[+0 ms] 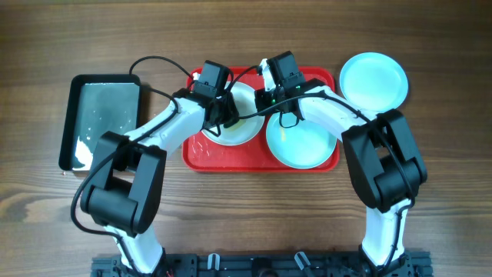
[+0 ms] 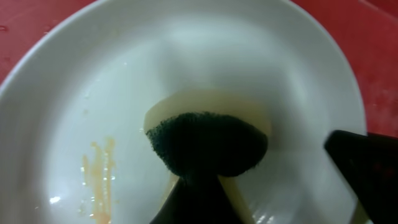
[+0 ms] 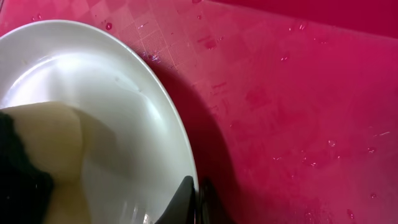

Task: Clean dirty plates on tray and stack at the side
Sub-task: 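Hold the white plate with the right gripper and scrub it with the sponge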

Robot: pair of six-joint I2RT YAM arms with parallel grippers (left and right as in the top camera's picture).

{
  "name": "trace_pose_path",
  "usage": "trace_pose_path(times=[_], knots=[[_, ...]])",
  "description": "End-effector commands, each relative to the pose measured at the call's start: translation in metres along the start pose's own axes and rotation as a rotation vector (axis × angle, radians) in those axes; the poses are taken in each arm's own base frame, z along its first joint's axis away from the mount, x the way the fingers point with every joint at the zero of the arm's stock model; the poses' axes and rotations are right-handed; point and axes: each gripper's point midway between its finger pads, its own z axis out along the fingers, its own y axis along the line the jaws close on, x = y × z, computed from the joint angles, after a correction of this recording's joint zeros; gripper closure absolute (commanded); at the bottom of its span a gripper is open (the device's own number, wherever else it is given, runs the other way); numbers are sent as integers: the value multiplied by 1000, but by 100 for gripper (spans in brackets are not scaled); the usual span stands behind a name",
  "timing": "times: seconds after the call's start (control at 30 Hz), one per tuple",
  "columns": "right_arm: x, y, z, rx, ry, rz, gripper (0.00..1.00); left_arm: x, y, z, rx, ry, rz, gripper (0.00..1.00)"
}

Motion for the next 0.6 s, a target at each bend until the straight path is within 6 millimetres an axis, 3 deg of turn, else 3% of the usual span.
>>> trace_pose_path(times=[0.0,0.1,0.2,0.33,0.43,0.5,0.57], knots=[[2,-4,-5,26,5,18,96,-5,46,11,-205,-31,-19,96],[4,-6,-6,32,15,20,96,-18,90,-4,-418,-103,-22,96],[3,-10,-6,59,10,15,96,-30,113,-32,-545,-170,-11,96],[3,-10,-6,58,8,15,96,-46,97,-56,-476,-241,-5,96],[-6,-7,-9,46,-26,5,96,-55,66,-74,-310,-270,-31,96],[-30,2,-29,31,-110,-41,96,-71,61,-108,-215,-348,-170,96],[-64,11,-72,61,-244,-165,96,-96,81,-156,-172,-468,-303,96]])
